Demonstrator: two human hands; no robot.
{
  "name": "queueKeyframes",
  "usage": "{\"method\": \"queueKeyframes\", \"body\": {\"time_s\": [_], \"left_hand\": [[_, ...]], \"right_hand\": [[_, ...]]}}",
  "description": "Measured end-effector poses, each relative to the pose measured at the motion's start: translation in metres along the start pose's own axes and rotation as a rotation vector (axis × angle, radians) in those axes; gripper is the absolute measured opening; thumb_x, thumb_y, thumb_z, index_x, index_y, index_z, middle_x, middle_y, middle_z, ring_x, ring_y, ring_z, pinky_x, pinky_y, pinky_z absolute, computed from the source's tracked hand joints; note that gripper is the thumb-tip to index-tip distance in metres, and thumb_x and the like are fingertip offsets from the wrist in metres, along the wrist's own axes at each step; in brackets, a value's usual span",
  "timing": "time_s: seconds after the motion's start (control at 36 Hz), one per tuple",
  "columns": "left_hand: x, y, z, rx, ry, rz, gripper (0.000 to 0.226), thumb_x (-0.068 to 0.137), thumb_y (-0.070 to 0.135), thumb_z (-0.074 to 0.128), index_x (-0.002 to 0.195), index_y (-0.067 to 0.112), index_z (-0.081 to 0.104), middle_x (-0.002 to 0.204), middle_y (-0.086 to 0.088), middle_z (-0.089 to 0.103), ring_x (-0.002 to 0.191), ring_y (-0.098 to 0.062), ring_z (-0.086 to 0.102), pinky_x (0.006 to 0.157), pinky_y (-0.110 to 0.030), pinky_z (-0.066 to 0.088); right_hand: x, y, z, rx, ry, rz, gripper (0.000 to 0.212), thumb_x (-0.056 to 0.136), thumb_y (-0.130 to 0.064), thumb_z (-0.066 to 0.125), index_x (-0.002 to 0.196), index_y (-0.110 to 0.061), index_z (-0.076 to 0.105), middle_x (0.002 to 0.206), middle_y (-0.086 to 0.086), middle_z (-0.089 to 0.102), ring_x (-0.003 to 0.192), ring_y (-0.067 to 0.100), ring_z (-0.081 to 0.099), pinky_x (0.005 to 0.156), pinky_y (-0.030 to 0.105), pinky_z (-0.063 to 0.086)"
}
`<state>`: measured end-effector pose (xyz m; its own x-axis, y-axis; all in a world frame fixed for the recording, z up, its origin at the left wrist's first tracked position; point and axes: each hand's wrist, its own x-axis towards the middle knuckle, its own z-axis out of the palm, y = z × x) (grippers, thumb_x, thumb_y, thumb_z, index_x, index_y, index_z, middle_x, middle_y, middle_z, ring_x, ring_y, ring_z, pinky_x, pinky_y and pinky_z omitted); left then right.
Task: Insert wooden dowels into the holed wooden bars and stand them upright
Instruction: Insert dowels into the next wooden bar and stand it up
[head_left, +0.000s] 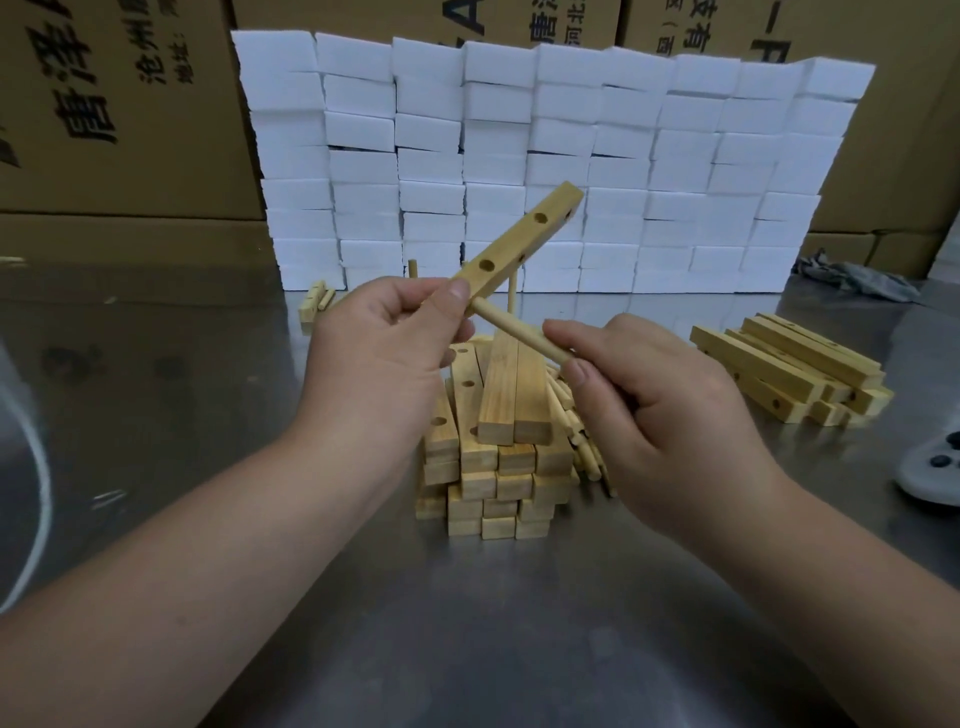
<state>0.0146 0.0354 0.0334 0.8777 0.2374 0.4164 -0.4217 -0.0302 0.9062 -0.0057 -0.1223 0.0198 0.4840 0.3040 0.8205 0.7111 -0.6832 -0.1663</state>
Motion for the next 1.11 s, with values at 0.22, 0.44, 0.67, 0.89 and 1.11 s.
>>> {"method": "queueKeyframes", "body": {"time_s": [0.22, 0.44, 0.67, 0.89, 1.11], "left_hand": [[0.002, 0.007, 0.005, -0.538, -0.039, -0.262, 0.013, 0.087, 0.013, 0.060, 0.096, 0.005, 0.057, 0.086, -0.014, 0.071, 0.063, -0.011, 0.067, 0.052, -0.015, 0.050], [0.004, 0.008, 0.004, -0.672, -0.099, -0.327, 0.014, 0.089, 0.007, 0.055, 0.100, -0.002, 0.056, 0.079, -0.015, 0.070, 0.068, -0.016, 0.070, 0.052, -0.016, 0.051], [0.003, 0.012, 0.003, -0.642, -0.185, -0.214, 0.010, 0.091, 0.001, 0.040, 0.083, 0.002, 0.047, 0.076, -0.016, 0.057, 0.065, -0.026, 0.070, 0.053, -0.021, 0.053], [0.000, 0.009, 0.005, -0.362, -0.196, -0.113, 0.021, 0.093, 0.007, 0.036, 0.077, 0.005, 0.050, 0.063, -0.005, 0.050, 0.050, -0.009, 0.060, 0.052, -0.024, 0.052], [-0.002, 0.009, 0.002, -0.095, -0.200, -0.017, 0.029, 0.095, 0.016, 0.034, 0.072, 0.017, 0.052, 0.071, -0.003, 0.041, 0.054, -0.008, 0.039, 0.042, -0.013, 0.036]], "right_hand": [[-0.002, -0.001, 0.005, 0.022, 0.016, -0.017, 0.036, 0.088, -0.021, 0.044, 0.113, -0.005, 0.065, 0.076, -0.005, 0.049, 0.069, 0.005, 0.046, 0.056, 0.026, 0.042], [0.000, 0.002, 0.002, 0.015, 0.022, 0.040, 0.036, 0.088, -0.023, 0.041, 0.112, -0.009, 0.066, 0.076, -0.004, 0.051, 0.071, 0.007, 0.046, 0.059, 0.018, 0.038], [0.000, -0.003, -0.001, -0.006, 0.040, 0.030, 0.035, 0.088, -0.027, 0.044, 0.112, -0.014, 0.065, 0.074, -0.004, 0.054, 0.070, 0.008, 0.046, 0.056, 0.020, 0.041], [0.000, -0.004, 0.000, 0.022, 0.081, 0.008, 0.030, 0.085, -0.025, 0.050, 0.105, -0.015, 0.070, 0.070, -0.007, 0.050, 0.065, 0.007, 0.045, 0.052, 0.019, 0.038], [0.000, -0.006, -0.002, 0.045, 0.036, -0.046, 0.027, 0.082, -0.024, 0.052, 0.097, -0.014, 0.072, 0.065, -0.011, 0.051, 0.061, 0.004, 0.045, 0.050, 0.027, 0.044]]}}
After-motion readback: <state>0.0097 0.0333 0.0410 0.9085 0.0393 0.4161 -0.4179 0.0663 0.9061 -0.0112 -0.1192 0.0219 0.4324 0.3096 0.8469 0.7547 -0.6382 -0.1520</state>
